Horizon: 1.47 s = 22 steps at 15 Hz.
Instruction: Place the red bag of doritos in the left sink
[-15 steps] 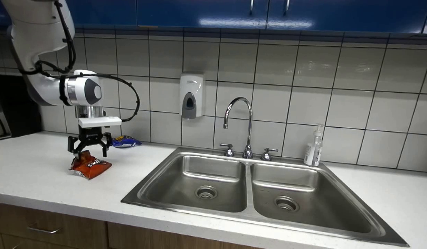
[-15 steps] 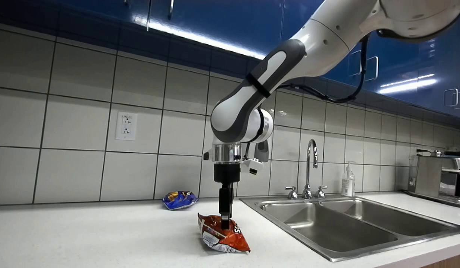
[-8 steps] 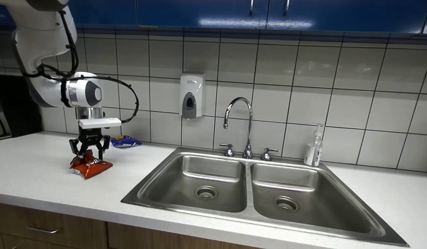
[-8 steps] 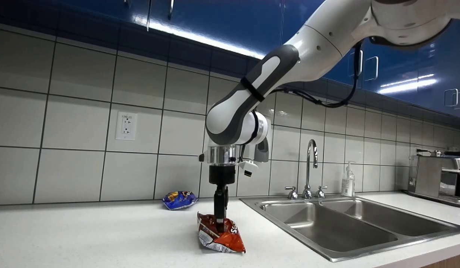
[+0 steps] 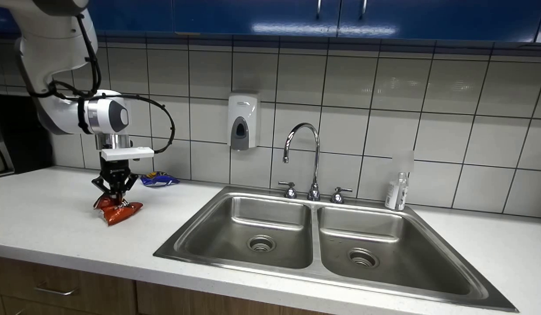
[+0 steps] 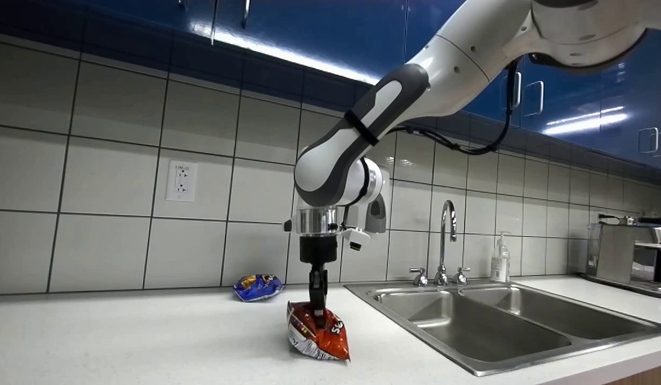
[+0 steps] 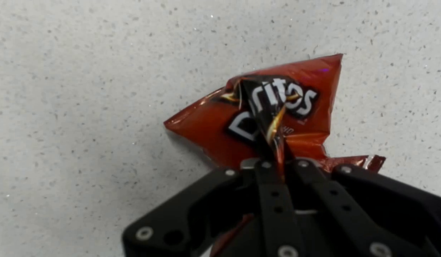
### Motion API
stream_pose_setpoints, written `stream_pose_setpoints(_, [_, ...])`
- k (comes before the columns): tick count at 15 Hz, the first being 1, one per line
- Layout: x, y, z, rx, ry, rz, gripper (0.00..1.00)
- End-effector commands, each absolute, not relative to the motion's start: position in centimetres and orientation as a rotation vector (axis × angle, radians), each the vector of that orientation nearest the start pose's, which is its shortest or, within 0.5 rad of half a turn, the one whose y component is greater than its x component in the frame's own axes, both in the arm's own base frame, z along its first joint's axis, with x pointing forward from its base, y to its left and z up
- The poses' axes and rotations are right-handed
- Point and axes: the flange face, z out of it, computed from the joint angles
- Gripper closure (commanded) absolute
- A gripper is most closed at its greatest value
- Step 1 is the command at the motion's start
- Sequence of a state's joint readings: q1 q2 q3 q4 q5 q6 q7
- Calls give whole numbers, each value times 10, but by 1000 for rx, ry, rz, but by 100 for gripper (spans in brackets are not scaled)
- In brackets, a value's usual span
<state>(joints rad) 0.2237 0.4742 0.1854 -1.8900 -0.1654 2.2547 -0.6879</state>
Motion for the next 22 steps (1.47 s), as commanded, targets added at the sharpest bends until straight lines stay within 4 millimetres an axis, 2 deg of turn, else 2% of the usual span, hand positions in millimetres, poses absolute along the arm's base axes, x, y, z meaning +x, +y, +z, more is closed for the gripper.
stream_pose_setpoints(1, [581,237,255,-2591,-1817,193,100])
stream_pose_setpoints(8, [583,237,262,-2603,-1793,192,100])
stream_pose_setpoints(15, [587,220,295,-2639,-1750,130,100])
stream_pose_setpoints(22, [583,190,334,-2689,-1669,83,100])
